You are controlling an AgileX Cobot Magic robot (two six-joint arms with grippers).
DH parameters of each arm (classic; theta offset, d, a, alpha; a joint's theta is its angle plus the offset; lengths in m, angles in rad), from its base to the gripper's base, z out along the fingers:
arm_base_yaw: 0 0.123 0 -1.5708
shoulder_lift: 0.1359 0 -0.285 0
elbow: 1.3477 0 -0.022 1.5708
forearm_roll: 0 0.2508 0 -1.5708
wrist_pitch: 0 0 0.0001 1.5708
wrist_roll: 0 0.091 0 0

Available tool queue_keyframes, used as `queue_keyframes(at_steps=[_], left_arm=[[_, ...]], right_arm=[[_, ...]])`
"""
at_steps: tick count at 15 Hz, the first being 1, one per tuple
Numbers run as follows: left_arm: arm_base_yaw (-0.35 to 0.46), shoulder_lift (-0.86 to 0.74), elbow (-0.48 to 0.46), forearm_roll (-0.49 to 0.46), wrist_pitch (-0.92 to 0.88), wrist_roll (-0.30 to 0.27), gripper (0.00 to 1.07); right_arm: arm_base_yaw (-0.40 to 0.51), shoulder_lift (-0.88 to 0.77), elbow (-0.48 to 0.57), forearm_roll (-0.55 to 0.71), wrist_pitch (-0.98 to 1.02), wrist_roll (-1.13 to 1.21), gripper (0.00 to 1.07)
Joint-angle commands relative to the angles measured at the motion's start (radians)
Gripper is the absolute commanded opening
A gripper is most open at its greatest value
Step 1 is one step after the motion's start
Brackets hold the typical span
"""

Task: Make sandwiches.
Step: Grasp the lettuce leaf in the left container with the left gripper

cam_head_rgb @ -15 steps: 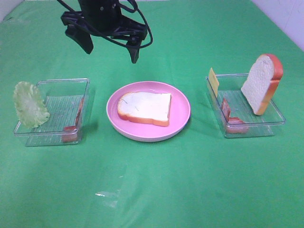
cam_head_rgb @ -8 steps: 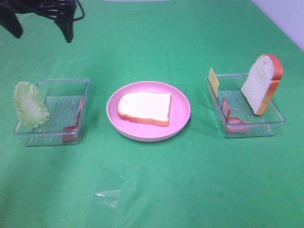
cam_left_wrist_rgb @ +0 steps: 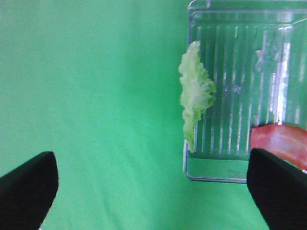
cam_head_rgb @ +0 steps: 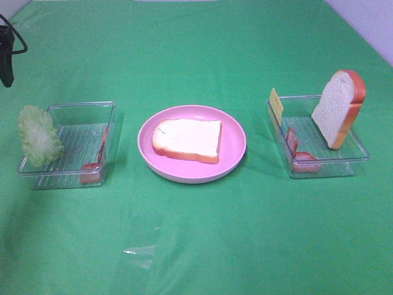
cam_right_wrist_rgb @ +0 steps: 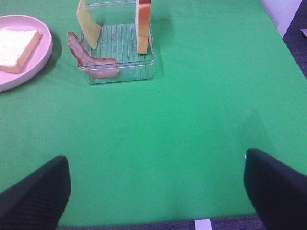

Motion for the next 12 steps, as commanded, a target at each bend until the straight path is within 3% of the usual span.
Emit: queue_keyframes(at_steps=[1, 5, 12], left_arm=[[0.006, -0.01, 0.009, -0.03, 0.047, 0.013, 1.02], [0.006, 0.014, 0.009, -0.124, -0.001, 0.136, 1.02], [0.006, 0.075, 0.009, -0.161, -0.051, 0.129, 1.02]], right_arm=[[-0.004, -0.026, 0.006, -0.004, -0.001, 0.007, 0.96], [-0.004, -0.026, 0.006, -0.005, -0.001, 0.007, 0.96], [-0.004, -0.026, 0.006, -0.004, -0.001, 0.007, 0.96]])
